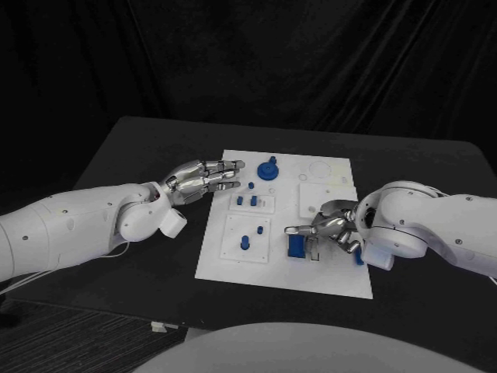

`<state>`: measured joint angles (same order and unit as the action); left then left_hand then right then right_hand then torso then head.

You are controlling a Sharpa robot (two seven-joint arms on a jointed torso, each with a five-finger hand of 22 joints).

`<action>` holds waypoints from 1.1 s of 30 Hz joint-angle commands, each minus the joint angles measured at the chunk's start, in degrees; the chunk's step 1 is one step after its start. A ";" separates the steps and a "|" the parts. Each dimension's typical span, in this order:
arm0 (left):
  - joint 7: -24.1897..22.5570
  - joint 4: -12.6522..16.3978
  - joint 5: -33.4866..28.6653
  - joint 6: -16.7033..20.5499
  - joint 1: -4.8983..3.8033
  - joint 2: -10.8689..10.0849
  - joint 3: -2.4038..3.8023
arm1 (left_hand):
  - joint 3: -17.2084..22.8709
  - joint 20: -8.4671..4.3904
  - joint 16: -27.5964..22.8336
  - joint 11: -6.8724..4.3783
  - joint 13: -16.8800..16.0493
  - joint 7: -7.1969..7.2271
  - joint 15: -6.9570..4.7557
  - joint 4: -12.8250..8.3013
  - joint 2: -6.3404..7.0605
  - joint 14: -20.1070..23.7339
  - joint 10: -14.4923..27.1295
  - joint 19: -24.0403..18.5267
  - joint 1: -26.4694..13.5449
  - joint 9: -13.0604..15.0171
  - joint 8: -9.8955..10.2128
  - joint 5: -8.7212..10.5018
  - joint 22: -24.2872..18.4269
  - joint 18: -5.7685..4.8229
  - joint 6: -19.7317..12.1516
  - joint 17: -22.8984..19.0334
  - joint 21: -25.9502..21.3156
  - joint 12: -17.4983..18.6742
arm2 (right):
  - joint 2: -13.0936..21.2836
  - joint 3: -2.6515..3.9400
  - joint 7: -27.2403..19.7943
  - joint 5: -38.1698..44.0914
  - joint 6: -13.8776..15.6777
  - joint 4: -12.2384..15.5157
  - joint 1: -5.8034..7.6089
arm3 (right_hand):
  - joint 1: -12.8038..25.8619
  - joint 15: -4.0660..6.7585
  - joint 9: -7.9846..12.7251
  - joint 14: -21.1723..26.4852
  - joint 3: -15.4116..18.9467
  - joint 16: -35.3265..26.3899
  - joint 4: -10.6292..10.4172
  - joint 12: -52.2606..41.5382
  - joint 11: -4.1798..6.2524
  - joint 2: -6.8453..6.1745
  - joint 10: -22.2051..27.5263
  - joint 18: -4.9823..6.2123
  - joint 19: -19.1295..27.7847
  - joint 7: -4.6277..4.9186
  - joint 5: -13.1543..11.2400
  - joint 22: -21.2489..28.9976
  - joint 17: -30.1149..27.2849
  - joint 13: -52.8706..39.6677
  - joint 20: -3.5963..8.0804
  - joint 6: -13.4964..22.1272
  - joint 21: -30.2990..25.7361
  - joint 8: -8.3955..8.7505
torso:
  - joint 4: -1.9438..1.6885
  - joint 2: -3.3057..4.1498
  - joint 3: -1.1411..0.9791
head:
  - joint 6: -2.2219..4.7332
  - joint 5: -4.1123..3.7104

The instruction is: Assemble the parts on the task board

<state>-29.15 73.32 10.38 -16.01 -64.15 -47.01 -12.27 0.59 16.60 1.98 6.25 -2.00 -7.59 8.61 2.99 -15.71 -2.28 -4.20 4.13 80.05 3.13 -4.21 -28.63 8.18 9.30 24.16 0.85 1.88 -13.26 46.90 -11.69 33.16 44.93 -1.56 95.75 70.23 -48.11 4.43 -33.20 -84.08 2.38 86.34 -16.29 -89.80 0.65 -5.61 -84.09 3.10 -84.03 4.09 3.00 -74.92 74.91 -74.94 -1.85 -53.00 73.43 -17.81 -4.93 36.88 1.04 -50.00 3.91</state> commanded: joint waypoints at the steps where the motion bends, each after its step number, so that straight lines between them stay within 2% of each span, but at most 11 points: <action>1: -0.50 0.11 -0.34 -0.80 0.09 0.04 0.06 | 0.33 0.08 0.31 0.39 -0.08 -0.06 0.32 0.14 0.16 -0.11 -0.10 0.26 -0.57 0.02 -0.25 -0.32 -0.01 0.87 -0.04 0.10 0.25 -0.20 | 0.52 -0.21 0.84 0.79 0.50 0.29 -0.36 | 0.38 -0.38 -0.30 -4.49 1.70 -0.14 -0.40 -0.20 -0.38 -0.26 -5.91 0.62 -0.24 0.00 -0.18 -10.07 7.97 -15.06 -0.27 0.53 -0.11 -0.51 | -0.01 0.00 -0.01 | 0.00 0.14; 7: -0.56 0.17 -0.35 -0.68 0.11 -0.11 0.06 | 0.45 0.08 0.35 0.42 -0.09 -0.07 0.31 0.10 0.19 -0.16 -0.14 0.26 -0.59 0.04 -0.29 -0.36 -0.03 0.86 0.06 0.11 0.25 -0.26 | 2.82 -0.20 -1.31 0.80 2.54 2.14 0.58 | 2.44 -0.23 -1.93 -4.58 5.38 0.10 -0.51 -0.20 -0.19 2.13 -5.91 0.59 -0.36 -0.26 -0.15 -10.15 8.34 -15.06 -0.17 1.13 0.12 -3.17 | 0.01 -0.01 -0.01 | 0.00 0.21; 12: -0.65 0.16 -0.35 -0.46 0.12 -0.25 0.06 | 0.53 0.08 0.40 0.44 -0.10 -0.08 0.31 0.07 0.22 -0.21 -0.17 0.30 -0.59 0.05 -0.32 -0.38 0.01 0.86 0.18 0.13 0.26 -0.31 | 5.44 -0.19 -3.56 0.57 4.98 4.01 3.70 | 3.42 -0.10 -2.71 -4.64 6.53 0.23 -0.51 -0.20 0.00 3.53 -5.91 0.51 -0.54 -0.47 -0.09 -10.28 8.55 -15.06 -0.07 1.13 0.56 -4.64 | 0.03 -0.03 -0.04 | 0.00 -0.04; 14: -0.61 0.15 -0.35 -0.41 0.12 -0.27 0.06 | 0.60 0.08 0.44 0.47 -0.12 -0.11 0.29 0.03 0.29 -0.26 -0.22 0.34 -0.61 0.07 -0.37 -0.37 0.05 0.86 0.27 0.14 0.28 -0.39 | 6.36 -0.19 -3.10 0.22 4.68 4.31 5.26 | 2.99 0.16 -3.36 -4.76 7.03 0.43 -0.38 -0.20 0.32 4.91 -5.91 -0.08 -1.61 -0.88 0.77 -11.13 8.75 -15.06 0.14 0.25 3.42 -6.15 | 0.06 -0.04 -0.05 | 0.00 -0.06; 16: -0.56 0.09 -0.35 -0.37 0.13 -0.27 0.06 | 0.60 0.08 0.44 0.47 -0.12 -0.11 0.29 0.03 0.29 -0.26 -0.22 0.34 -0.61 0.07 -0.37 -0.37 0.05 0.86 0.27 0.14 0.28 -0.39 | 7.26 -0.19 -2.03 -0.20 3.22 4.29 6.97 | 2.41 0.28 -3.58 -4.79 7.41 0.51 -0.28 -0.20 0.46 5.40 -5.91 -0.21 -1.86 -1.03 1.43 -11.30 8.81 -15.06 0.27 0.12 4.06 -6.67 | 0.04 -0.04 -0.05 | 0.00 -0.23; 19: -0.47 0.03 -0.35 -0.28 0.13 -0.24 0.06 | 0.60 0.08 0.44 0.47 -0.12 -0.11 0.29 0.03 0.29 -0.26 -0.22 0.34 -0.61 0.07 -0.37 -0.37 0.05 0.86 0.27 0.14 0.28 -0.39 | 8.32 -0.19 -0.83 -0.20 0.37 4.09 8.64 | -2.23 0.45 -3.86 -4.75 7.56 0.50 1.42 -0.20 0.57 6.09 -5.91 -0.24 -1.88 -1.20 6.37 -11.32 8.65 -15.06 0.46 0.34 4.33 -7.18 | 0.08 -0.07 -0.05 | 0.00 -0.25; 21: -0.50 0.01 -0.35 -0.20 0.13 -0.20 0.06 | 0.60 0.08 0.44 0.47 -0.12 -0.11 0.29 0.03 0.29 -0.26 -0.22 0.34 -0.61 0.07 -0.37 -0.37 0.05 0.86 0.27 0.14 0.28 -0.39 | 8.96 -0.20 -0.12 0.60 -1.92 4.00 9.41 | -6.85 0.49 -4.00 -4.66 7.23 0.32 3.74 -0.20 0.63 6.67 -5.91 -0.22 -1.78 -1.21 12.83 -11.28 8.22 -15.06 0.53 0.72 4.33 -7.43 | 0.02 -0.05 -0.04 | 0.00 -0.37; 24: -0.58 -0.02 -0.35 -0.16 0.13 -0.15 0.06 | 0.60 0.08 0.44 0.47 -0.12 -0.11 0.29 0.03 0.29 -0.26 -0.22 0.34 -0.61 0.07 -0.37 -0.37 0.05 0.86 0.27 0.14 0.28 -0.39 | 9.45 -0.21 0.59 2.41 -4.59 3.75 9.82 | -9.65 0.51 -4.19 -4.60 6.47 0.18 5.32 -0.20 0.69 7.34 -5.91 -0.26 -1.82 -1.27 13.99 -11.33 7.89 -15.06 0.53 0.71 4.59 -7.78 | 0.02 -0.07 -0.04 | 0.00 -0.47; 26: -0.55 -0.05 -0.35 -0.21 0.13 -0.08 0.06 | 0.69 0.08 0.48 0.49 -0.13 -0.13 0.27 -0.01 0.37 -0.30 -0.28 0.38 -0.64 0.08 -0.40 -0.37 0.09 0.86 0.31 0.15 0.30 -0.48 | 9.69 -0.21 1.02 4.11 -6.29 3.45 9.72 | -11.84 0.67 -4.67 -4.60 5.60 0.18 6.74 -0.20 0.91 7.66 -5.91 -0.34 -1.94 -1.54 17.38 -11.45 7.83 -15.06 0.63 0.19 5.02 -8.49 | 0.06 -0.15 -0.01 | 0.00 -0.50; 29: -0.46 -0.05 -0.35 -0.31 0.13 0.02 0.06 | 0.71 0.08 0.48 0.50 -0.13 -0.13 0.27 -0.01 0.38 -0.30 -0.28 0.36 -0.65 0.09 -0.42 -0.38 0.04 0.86 0.37 0.15 0.29 -0.46 | 9.97 -0.22 1.64 7.80 -8.90 2.88 9.03 | -12.63 0.89 -5.30 -4.49 5.16 -0.07 7.33 -0.20 1.19 7.85 -5.91 -0.42 -2.05 -1.89 19.10 -11.55 7.28 -15.06 0.78 -0.53 5.38 -9.36 | 0.02 -0.22 0.12 | 0.00 -0.63; 33: -0.57 0.00 -0.35 -0.28 0.13 0.00 0.06 | 0.71 0.08 0.48 0.50 -0.13 -0.13 0.27 -0.01 0.38 -0.30 -0.28 0.36 -0.65 0.09 -0.42 -0.38 0.04 0.86 0.37 0.15 0.29 -0.46 | 10.15 -0.22 2.06 13.19 -10.77 2.50 7.85 | -12.85 1.11 -5.85 -4.30 4.96 -0.57 7.54 -0.20 1.49 8.01 -5.91 -0.38 -1.99 -2.26 19.26 -11.50 6.25 -15.06 0.96 -1.49 5.26 -10.17 | -0.03 -0.22 0.20 | 0.00 -0.90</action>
<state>-29.02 73.19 10.38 -16.00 -64.09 -47.09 -12.27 0.90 16.60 2.20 6.45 -2.05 -7.59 8.62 3.00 -15.49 -2.30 -4.40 4.13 79.82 3.13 -4.44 -28.63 8.18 9.30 24.16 0.94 1.88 -13.52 56.95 -11.89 33.14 51.26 -7.62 98.30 78.41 -60.40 5.24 -38.95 -84.06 7.29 86.00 -9.04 -89.80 1.91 2.37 -83.92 3.11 -83.93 1.87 21.95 -74.91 74.91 -74.92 -1.31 -54.22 78.70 -27.81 -4.90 36.68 1.12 -50.00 3.16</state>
